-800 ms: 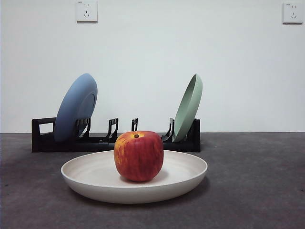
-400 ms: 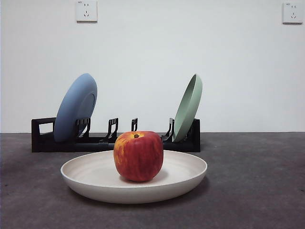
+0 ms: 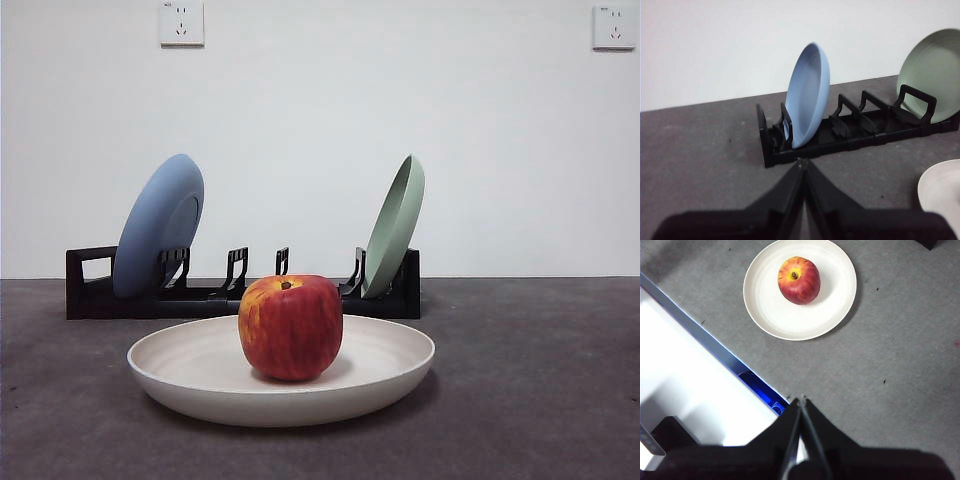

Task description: Take the yellow plate from the plate rack,put the plate on the table,take the apple from the table,put the apple in the plate

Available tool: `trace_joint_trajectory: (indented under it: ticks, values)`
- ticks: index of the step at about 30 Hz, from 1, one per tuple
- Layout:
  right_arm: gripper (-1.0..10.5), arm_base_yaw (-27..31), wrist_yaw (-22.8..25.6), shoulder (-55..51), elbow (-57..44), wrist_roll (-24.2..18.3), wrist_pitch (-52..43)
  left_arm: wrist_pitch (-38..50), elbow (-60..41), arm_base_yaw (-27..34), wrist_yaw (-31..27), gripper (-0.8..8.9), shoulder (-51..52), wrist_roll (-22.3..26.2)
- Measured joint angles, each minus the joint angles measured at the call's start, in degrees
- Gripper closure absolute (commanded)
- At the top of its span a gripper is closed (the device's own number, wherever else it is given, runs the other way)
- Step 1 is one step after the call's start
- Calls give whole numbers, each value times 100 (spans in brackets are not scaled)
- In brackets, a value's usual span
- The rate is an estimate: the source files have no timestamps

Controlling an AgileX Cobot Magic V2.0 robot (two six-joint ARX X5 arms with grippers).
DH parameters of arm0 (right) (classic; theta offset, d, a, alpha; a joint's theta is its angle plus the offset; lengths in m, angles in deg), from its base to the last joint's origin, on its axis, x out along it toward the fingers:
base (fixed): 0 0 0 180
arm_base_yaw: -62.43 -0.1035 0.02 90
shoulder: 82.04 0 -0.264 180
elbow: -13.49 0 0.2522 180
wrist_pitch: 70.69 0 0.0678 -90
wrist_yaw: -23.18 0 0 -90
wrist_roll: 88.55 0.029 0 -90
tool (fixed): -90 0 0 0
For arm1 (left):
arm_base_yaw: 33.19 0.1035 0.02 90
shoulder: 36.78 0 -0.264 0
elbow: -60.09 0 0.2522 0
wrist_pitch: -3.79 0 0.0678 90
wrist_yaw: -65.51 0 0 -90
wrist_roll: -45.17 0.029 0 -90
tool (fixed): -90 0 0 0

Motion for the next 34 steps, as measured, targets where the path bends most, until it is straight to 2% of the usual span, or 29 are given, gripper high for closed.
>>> trace_joint_trajectory:
  ticks: [7, 13, 17, 34]
  values:
    - [945, 0, -2, 0, 0, 0, -2, -201, -332, 101, 0, 817, 503, -260]
    - [946, -4, 0, 2, 0, 0, -2, -697, -387, 118, 4, 817, 529, -450]
    - [945, -4, 0, 2, 0, 0, 0, -732, -387, 118, 44, 817, 529, -557]
    - [946, -9, -2, 2, 0, 0, -2, -730, -387, 120, 46, 817, 339, -599]
